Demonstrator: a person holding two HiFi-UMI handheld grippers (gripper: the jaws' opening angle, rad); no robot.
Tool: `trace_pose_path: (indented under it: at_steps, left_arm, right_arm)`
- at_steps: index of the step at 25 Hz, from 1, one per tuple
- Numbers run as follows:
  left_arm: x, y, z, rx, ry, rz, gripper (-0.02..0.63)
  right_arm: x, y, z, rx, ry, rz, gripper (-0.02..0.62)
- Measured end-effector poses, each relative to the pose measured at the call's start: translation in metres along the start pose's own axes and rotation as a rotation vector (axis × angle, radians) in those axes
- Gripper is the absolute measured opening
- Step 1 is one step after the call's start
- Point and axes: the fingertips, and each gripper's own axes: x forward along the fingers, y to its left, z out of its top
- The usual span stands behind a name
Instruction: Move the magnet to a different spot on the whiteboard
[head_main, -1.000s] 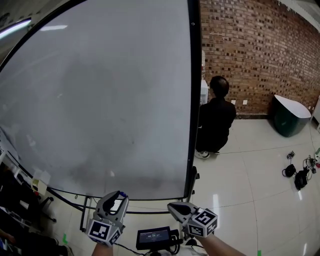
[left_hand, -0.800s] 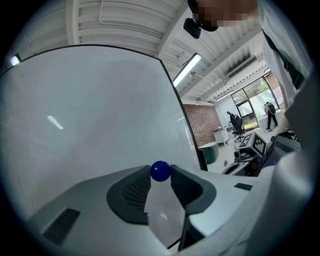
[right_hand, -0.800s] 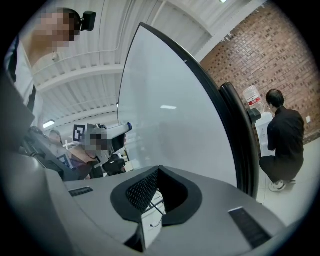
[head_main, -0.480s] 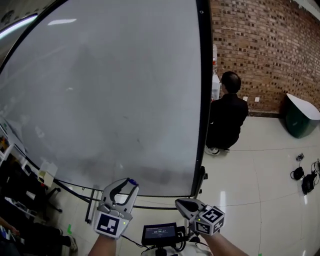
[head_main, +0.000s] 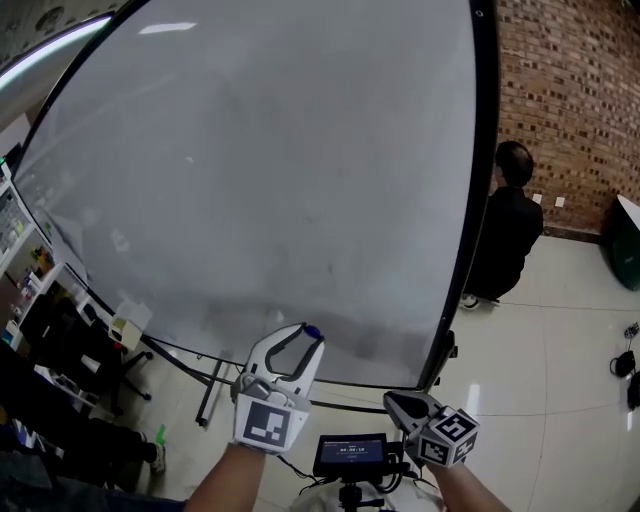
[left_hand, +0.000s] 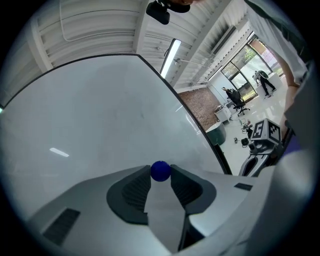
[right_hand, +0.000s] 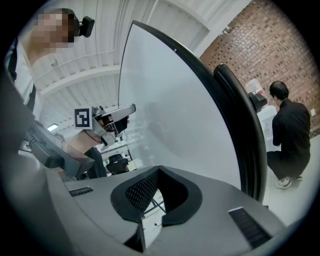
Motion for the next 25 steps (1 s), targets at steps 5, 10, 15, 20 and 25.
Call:
trace_pose_path:
  at_steps: [5,10,15,20,25]
  left_arm:
    - [0.012,0.002,0.004,0.018,0.001,0.011,0.158]
    - [0.019,-0.005,0.011,0.040,0.017,0.013,0.158]
    - [0.027,-0.006,0.016,0.072,0.063,0.053,0.158]
    - [0.032,-0.002,0.025,0.114,0.076,0.104,0.158]
    - [0.035,-0.003,0.025,0.135,0.100,0.137,0.158]
  right_arm:
    - [0.002,0.001,-0.005,0.003,0.007,0.010,0.032]
    - [-0.003,-0.002,-0.012,0.014,0.017,0.015,0.032]
    - [-0.006,-0.010,-0.013,0.021,0.018,0.009,0.032]
    - [-0.007,-0.010,-0.011,0.024,0.021,0.011,0.032]
    - [-0.010,-0.015,-0.010,0.027,0.022,0.011,0.032]
